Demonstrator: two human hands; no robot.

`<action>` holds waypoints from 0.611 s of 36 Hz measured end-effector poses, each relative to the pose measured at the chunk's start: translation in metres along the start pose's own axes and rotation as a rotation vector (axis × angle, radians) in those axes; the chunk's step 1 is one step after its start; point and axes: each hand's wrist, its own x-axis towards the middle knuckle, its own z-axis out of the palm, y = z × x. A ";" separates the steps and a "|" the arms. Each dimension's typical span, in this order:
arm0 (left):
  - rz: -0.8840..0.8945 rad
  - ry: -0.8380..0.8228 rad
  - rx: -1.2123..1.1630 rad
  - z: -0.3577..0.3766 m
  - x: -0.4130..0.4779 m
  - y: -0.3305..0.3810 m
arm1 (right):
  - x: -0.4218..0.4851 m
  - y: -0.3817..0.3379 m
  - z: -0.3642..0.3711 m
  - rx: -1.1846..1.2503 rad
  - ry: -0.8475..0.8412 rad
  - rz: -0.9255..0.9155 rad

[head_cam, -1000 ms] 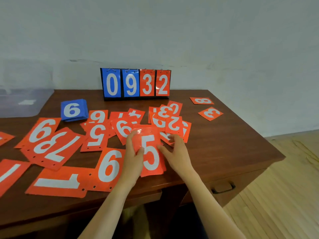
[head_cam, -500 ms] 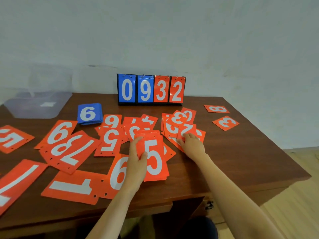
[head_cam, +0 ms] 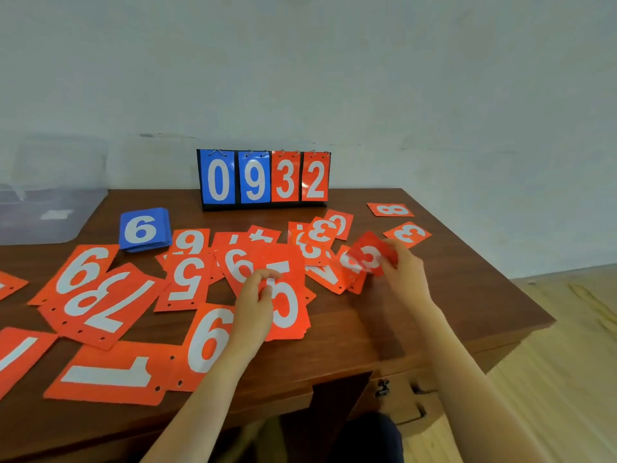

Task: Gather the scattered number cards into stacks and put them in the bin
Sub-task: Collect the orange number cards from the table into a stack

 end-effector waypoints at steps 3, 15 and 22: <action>0.035 -0.002 0.005 0.005 0.005 0.012 | -0.014 -0.009 -0.026 0.110 -0.006 -0.045; 0.033 -0.133 -0.116 0.030 -0.003 0.025 | -0.046 -0.044 -0.042 0.421 -0.385 -0.061; -0.080 -0.127 -0.228 0.030 -0.015 0.009 | -0.043 -0.058 0.002 0.222 -0.279 -0.141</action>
